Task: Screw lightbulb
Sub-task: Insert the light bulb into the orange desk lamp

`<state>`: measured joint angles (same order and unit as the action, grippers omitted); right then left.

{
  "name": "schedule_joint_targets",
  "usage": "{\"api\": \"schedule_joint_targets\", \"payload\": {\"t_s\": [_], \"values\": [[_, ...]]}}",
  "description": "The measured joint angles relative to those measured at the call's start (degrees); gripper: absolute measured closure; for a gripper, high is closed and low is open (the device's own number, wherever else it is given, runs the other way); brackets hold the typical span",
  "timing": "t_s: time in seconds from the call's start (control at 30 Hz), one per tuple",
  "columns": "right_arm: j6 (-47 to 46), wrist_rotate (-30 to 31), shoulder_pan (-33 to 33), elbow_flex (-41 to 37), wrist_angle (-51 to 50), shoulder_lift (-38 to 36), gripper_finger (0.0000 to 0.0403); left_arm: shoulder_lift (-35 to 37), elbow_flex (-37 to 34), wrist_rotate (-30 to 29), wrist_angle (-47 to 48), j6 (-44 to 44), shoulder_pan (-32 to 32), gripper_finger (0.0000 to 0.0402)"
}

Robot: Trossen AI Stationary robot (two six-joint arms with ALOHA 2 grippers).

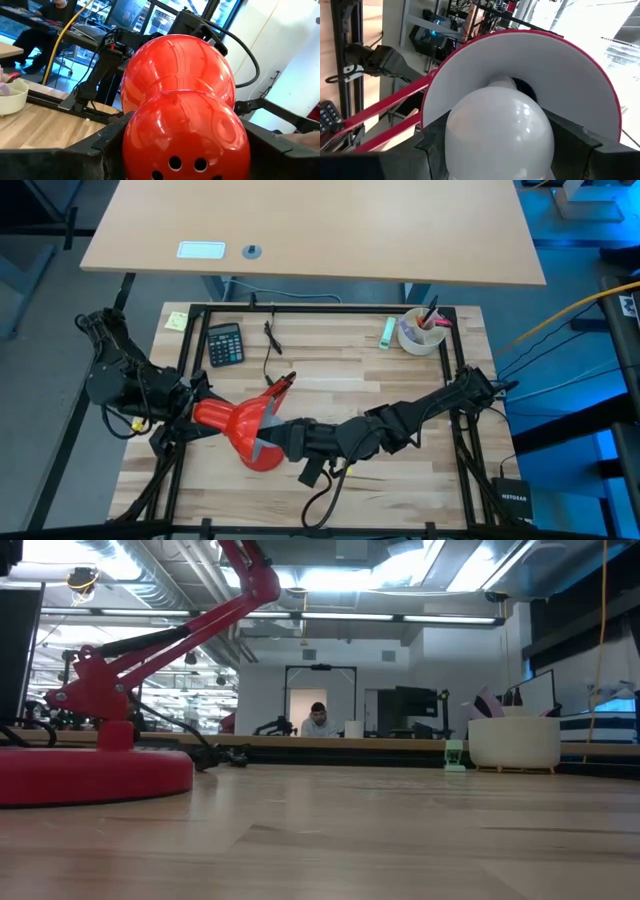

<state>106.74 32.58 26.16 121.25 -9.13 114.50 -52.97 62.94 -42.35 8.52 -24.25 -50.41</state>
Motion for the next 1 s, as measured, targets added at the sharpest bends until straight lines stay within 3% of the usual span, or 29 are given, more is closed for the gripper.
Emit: {"api": "schedule_joint_targets", "payload": {"t_s": [0.17,0.6,1.0], "values": [[1.3,-0.9,-0.5,0.0,0.3,0.0,0.0152,0.0,0.0,0.6,0.1,0.1,0.0,0.0137],[-5.1,7.0,2.2,0.0,-0.1,-0.3,0.0152,1.6,-0.2,1.3,-0.6,2.4,-0.2,0.0137],[-8.0,3.3,2.3,0.0,3.6,-0.4,0.0152,2.3,-0.1,8.4,1.6,2.4,-0.1,0.0137]]}}
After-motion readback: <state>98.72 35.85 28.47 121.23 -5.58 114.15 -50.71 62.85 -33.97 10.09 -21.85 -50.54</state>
